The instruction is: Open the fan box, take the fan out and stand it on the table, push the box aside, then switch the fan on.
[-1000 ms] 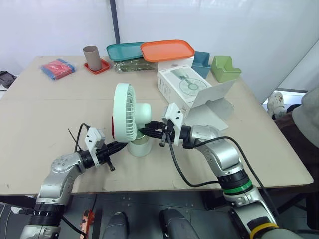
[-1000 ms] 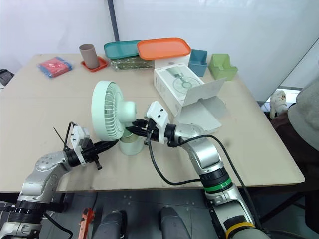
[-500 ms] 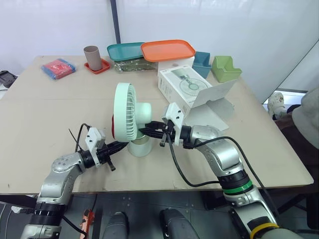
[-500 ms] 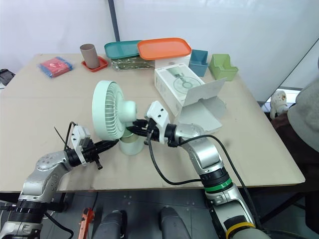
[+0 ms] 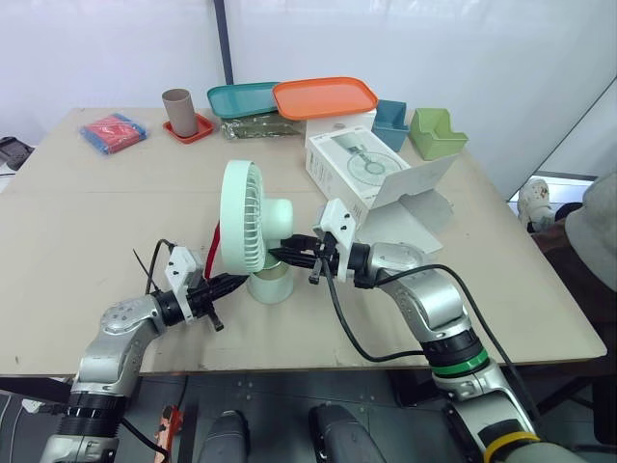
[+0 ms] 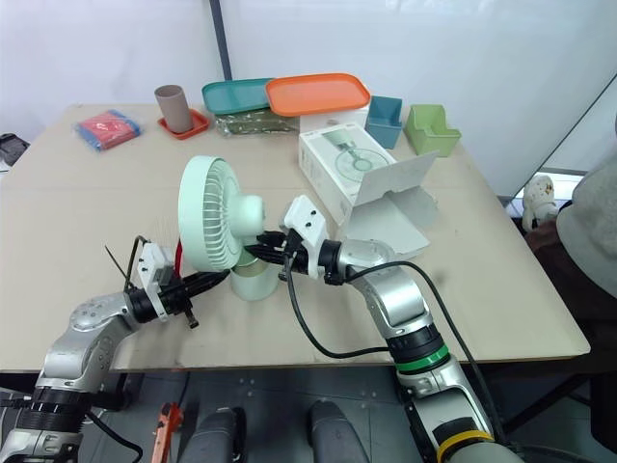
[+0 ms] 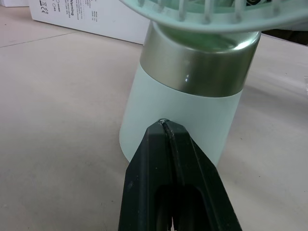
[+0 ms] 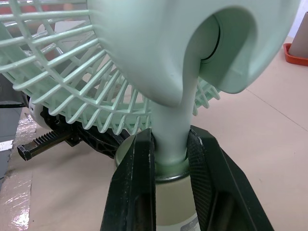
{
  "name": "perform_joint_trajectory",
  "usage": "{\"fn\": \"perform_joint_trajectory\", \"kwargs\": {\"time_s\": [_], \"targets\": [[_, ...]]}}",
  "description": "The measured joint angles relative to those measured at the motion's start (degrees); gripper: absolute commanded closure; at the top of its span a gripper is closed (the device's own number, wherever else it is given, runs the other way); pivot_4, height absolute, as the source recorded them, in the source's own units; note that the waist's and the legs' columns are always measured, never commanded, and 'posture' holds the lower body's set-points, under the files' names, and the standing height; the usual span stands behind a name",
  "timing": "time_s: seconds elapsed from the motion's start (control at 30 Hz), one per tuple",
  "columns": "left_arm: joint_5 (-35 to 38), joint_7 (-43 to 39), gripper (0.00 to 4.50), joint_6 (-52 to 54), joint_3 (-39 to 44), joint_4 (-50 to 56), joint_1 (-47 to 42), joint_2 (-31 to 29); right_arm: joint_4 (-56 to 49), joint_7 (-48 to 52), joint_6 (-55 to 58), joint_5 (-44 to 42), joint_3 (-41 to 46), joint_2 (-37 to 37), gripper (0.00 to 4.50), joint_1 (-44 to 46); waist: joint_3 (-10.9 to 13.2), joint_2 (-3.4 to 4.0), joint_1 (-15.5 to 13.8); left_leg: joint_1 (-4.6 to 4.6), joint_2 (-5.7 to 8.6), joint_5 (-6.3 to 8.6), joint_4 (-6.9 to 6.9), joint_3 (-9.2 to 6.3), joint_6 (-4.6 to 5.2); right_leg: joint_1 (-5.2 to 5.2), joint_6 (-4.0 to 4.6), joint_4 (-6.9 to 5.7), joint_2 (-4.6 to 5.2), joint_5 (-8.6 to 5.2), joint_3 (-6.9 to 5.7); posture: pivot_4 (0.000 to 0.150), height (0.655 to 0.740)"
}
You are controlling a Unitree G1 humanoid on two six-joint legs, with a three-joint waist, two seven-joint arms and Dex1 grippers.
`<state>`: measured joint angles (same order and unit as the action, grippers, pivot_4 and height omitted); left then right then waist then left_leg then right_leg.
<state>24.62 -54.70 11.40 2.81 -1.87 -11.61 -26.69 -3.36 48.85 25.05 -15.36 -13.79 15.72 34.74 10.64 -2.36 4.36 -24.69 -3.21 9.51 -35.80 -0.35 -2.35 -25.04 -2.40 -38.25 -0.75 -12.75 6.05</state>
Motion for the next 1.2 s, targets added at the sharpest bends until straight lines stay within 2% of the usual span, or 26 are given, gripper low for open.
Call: {"fn": "perform_joint_trajectory", "kwargs": {"time_s": [0.33, 0.37, 0.43, 0.47, 0.5, 0.57, 0.73, 0.83, 0.93, 1.0, 1.2], "targets": [[1.3, 2.3, 4.43, 1.1, 3.4, 5.4, 1.8, -2.2, 1.5, 0.9, 0.4, -0.6, 0.1, -0.3, 4.11, 1.2, 0.0, 0.0, 0.3, 0.01, -0.06, 0.0, 0.14, 0.06, 0.0, -0.12, 0.07, 0.01, -0.02, 0.01, 0.04, 0.15, 0.74], [1.7, 3.7, 3.93, 1.5, 6.3, 5.9, 3.2, -3.5, 2.9, 0.8, 0.8, -0.8, 0.5, -0.3, 4.11, 2.4, 0.0, 0.0, 0.4, -0.01, -0.08, 0.0, 0.19, 0.05, 0.0, -0.16, 0.09, 0.01, -0.05, 0.01, 0.02, 0.15, 0.74], [2.0, 4.5, 3.67, 1.7, 8.2, 6.1, 3.9, -4.0, 3.7, 0.8, 0.9, -0.8, 0.9, -0.2, 4.11, 3.0, 0.0, 0.0, 0.3, -0.02, -0.09, 0.0, 0.21, 0.04, 0.01, -0.17, 0.12, 0.01, -0.05, -0.01, 0.0, 0.15, 0.74], [2.2, 4.6, 3.33, 1.9, 8.5, 6.3, 4.1, -4.1, 3.8, 0.8, 0.9, -0.8, 0.9, -0.2, 4.11, 3.2, 0.0, 0.0, 0.3, -0.02, -0.09, 0.0, 0.21, 0.04, 0.01, -0.17, 0.12, 0.01, -0.05, -0.01, 0.0, 0.15, 0.74], [2.7, 5.1, 2.78, 2.6, 9.7, 7.2, 4.6, -4.4, 4.4, 0.6, 0.9, -0.8, 1.5, -0.1, 4.11, 3.7, 0.0, 0.0, 0.3, -0.06, -0.09, 0.0, 0.22, 0.05, 0.0, -0.19, 0.1, 0.03, -0.05, -0.03, 0.0, 0.15, 0.74], [4.7, 5.5, 2.37, 3.8, 11.2, 9.5, 6.2, -4.5, 5.4, 0.7, 0.9, -0.8, 1.5, -0.3, 4.11, 4.6, 0.0, 0.0, 0.2, -0.12, -0.07, 0.0, 0.22, 0.05, 0.0, -0.2, 0.05, 0.06, -0.04, -0.07, 0.01, 0.15, 0.74], [7.5, 8.1, 0.71, 5.3, 14.9, 17.8, 11.1, -4.9, 10.5, -0.3, -0.5, -0.6, 2.1, -2.3, 4.11, 8.4, 0.0, -0.01, 0.1, -0.32, -0.06, 0.09, 0.29, 0.04, -0.14, -0.3, -0.23, 0.13, 0.0, -0.14, 0.0, 0.15, 0.74], [7.5, 9.2, 0.08, 5.1, 15.7, 19.4, 11.9, -4.3, 11.7, -0.7, -0.9, -0.4, 2.2, -3.0, 4.11, 9.1, 0.0, -0.01, 0.1, -0.32, -0.06, 0.1, 0.3, 0.03, -0.14, -0.3, -0.23, 0.14, -0.01, -0.14, -0.01, 0.15, 0.74], [7.7, 10.6, 0.08, 4.7, 16.1, 21.6, 13.9, -3.1, 14.1, -1.8, -2.0, 0.0, 2.2, -4.6, 4.11, 10.4, 0.0, -0.01, 0.2, -0.3, -0.07, 0.11, 0.31, 0.06, -0.17, -0.31, -0.24, 0.14, 0.0, -0.15, 0.0, 0.15, 0.74], [7.3, 13.8, 0.08, 4.2, 16.5, 26.2, 18.8, -0.5, 19.0, -3.7, -4.6, 1.9, 2.2, -7.0, 4.11, 12.9, 0.0, 0.0, 0.3, -0.31, -0.08, 0.13, 0.3, 0.04, -0.18, -0.31, -0.22, 0.13, 0.0, -0.16, -0.04, 0.15, 0.74], [0.3, 22.7, 0.08, 0.9, 14.2, 33.0, 24.3, 5.8, 28.6, -9.0, -8.1, 5.1, 2.3, -10.3, 4.11, 17.8, 0.0, -0.01, 0.3, -0.29, -0.06, 0.12, 0.27, 0.15, -0.18, -0.29, -0.18, 0.17, 0.03, -0.14, 0.08, 0.15, 0.74]]}}
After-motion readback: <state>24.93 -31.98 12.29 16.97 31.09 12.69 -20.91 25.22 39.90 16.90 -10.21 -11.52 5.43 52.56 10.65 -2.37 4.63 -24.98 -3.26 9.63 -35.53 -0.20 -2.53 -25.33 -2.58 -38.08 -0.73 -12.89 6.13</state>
